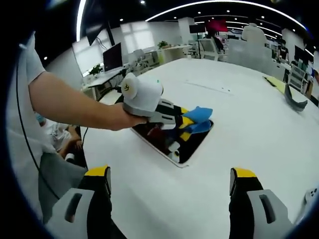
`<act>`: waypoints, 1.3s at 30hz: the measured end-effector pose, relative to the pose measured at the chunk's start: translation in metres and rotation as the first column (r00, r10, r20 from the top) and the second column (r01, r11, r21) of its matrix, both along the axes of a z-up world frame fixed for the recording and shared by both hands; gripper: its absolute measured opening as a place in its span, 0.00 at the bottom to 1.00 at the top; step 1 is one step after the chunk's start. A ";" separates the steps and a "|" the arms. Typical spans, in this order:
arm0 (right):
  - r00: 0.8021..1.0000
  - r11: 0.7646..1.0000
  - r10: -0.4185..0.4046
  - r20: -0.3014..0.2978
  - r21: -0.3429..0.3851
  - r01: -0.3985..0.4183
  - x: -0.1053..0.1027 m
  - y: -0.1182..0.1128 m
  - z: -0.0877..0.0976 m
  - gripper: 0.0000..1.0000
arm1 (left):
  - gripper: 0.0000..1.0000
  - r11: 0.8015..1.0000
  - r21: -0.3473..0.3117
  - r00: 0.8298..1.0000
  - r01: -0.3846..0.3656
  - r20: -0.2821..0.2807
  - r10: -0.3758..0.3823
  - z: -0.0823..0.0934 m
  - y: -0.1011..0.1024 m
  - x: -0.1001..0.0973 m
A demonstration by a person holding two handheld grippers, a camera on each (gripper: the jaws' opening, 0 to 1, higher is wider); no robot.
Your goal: Wipe the mirror surface with the cleaning cloth until all visible marks leave the cleaned area.
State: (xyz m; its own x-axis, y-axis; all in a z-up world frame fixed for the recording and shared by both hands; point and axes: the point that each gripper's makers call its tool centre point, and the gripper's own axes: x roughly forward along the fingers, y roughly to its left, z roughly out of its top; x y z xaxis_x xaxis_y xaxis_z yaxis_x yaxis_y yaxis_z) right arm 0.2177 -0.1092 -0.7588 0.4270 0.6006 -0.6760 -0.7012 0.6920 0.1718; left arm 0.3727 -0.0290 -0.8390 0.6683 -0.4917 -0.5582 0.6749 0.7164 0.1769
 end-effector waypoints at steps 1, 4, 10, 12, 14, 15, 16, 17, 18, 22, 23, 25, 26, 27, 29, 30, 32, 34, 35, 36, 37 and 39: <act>1.000 1.000 -0.001 0.001 -0.002 0.001 0.000 -0.001 0.000 1.00 | 0.05 1.000 0.001 1.000 0.003 0.002 -0.003 0.000 -0.001 0.000; 1.000 1.000 -0.011 -0.010 0.004 0.011 -0.001 -0.005 -0.002 1.00 | 0.05 1.000 -0.001 1.000 0.006 0.000 -0.006 0.000 -0.004 -0.001; 1.000 1.000 -0.022 -0.012 0.002 0.022 0.000 -0.009 -0.003 1.00 | 0.05 1.000 -0.016 1.000 0.010 -0.011 -0.011 0.000 -0.010 -0.002; 1.000 1.000 -0.024 -0.013 0.006 0.024 0.000 -0.008 -0.003 1.00 | 0.05 0.999 -0.034 1.000 0.010 -0.025 -0.011 0.000 -0.012 -0.003; 1.000 1.000 -0.019 -0.014 0.004 0.019 -0.002 -0.007 -0.004 1.00 | 0.05 0.999 -0.027 1.000 0.024 -0.016 -0.025 -0.001 -0.013 -0.004; 1.000 1.000 -0.017 -0.015 0.005 0.017 -0.002 -0.006 -0.004 1.00 | 0.05 0.999 -0.028 0.999 0.027 -0.019 -0.028 0.000 -0.014 -0.004; 1.000 1.000 -0.018 -0.018 0.006 0.018 -0.003 -0.006 -0.005 1.00 | 0.05 0.999 -0.027 0.999 0.030 -0.018 -0.030 0.000 -0.015 -0.005; 1.000 1.000 -0.020 -0.018 0.007 0.020 -0.003 -0.006 -0.005 1.00 | 0.05 0.999 -0.028 0.999 0.030 -0.019 -0.030 0.000 -0.015 -0.005; 1.000 1.000 -0.020 -0.018 0.007 0.020 -0.003 -0.006 -0.005 1.00 | 0.05 0.999 -0.029 0.999 0.030 -0.019 -0.031 0.000 -0.016 -0.005; 1.000 1.000 -0.018 -0.023 0.004 0.018 -0.004 -0.005 -0.007 1.00 | 0.05 0.999 -0.043 0.999 0.032 -0.022 -0.033 -0.001 -0.018 -0.005; 1.000 1.000 -0.014 -0.024 0.008 0.014 -0.005 -0.003 -0.007 1.00 | 0.05 0.998 -0.049 0.999 0.036 -0.023 -0.037 -0.001 -0.018 -0.005; 1.000 1.000 -0.018 -0.023 0.008 0.018 -0.005 -0.004 -0.007 1.00 | 0.05 0.998 -0.048 0.999 0.046 -0.019 -0.047 -0.001 -0.019 -0.005; 0.999 1.000 -0.020 -0.025 0.010 0.020 -0.005 -0.004 -0.008 1.00 | 0.05 0.998 -0.046 0.999 0.049 -0.017 -0.050 0.000 -0.020 -0.005; 0.999 1.000 -0.021 -0.026 0.010 0.022 -0.005 -0.004 -0.008 1.00 | 0.05 0.998 -0.046 0.999 0.050 -0.018 -0.051 0.000 -0.020 -0.006; 0.999 1.000 -0.017 -0.032 0.008 0.017 -0.006 -0.003 -0.009 1.00 | 0.05 0.998 -0.046 0.998 0.053 -0.016 -0.053 0.000 -0.021 -0.006; 0.999 1.000 -0.015 -0.034 0.008 0.015 -0.007 -0.003 -0.009 1.00 | 0.05 0.997 -0.049 0.998 0.052 -0.017 -0.053 0.000 -0.021 -0.006; 0.999 1.000 -0.014 -0.031 0.009 0.015 -0.007 -0.002 -0.009 1.00 | 0.05 0.997 -0.051 0.998 0.052 -0.019 -0.053 0.000 -0.021 -0.006; 0.999 1.000 -0.019 -0.030 0.014 0.020 -0.006 -0.002 -0.008 1.00 | 0.05 0.997 -0.058 0.998 0.050 -0.025 -0.052 0.000 -0.022 -0.006; 0.999 1.000 -0.023 -0.030 0.015 0.024 -0.005 -0.003 -0.008 1.00 | 0.05 0.997 -0.064 0.998 0.046 -0.027 -0.048 -0.001 -0.022 -0.006; 0.999 1.000 -0.024 -0.028 0.016 0.024 -0.005 -0.003 -0.007 1.00 | 0.05 0.997 -0.062 0.998 0.048 -0.026 -0.050 0.000 -0.022 -0.007; 0.999 1.000 -0.022 -0.028 0.015 0.022 -0.004 -0.003 -0.007 1.00 | 0.05 0.997 -0.057 0.998 0.054 -0.022 -0.055 0.000 -0.022 -0.007; 0.999 1.000 -0.022 -0.027 0.013 0.022 -0.004 -0.004 -0.006 1.00 | 0.05 0.997 -0.046 0.998 0.061 -0.020 -0.062 0.000 -0.023 -0.007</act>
State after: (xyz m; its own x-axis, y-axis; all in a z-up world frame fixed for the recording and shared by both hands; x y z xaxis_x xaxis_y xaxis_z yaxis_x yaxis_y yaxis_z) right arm 0.2137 -0.1131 -0.7649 0.4218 0.6001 -0.6797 -0.6807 0.7048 0.1999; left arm 0.3659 -0.0517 -0.8393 0.6245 -0.5568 -0.5478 0.7210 0.6806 0.1301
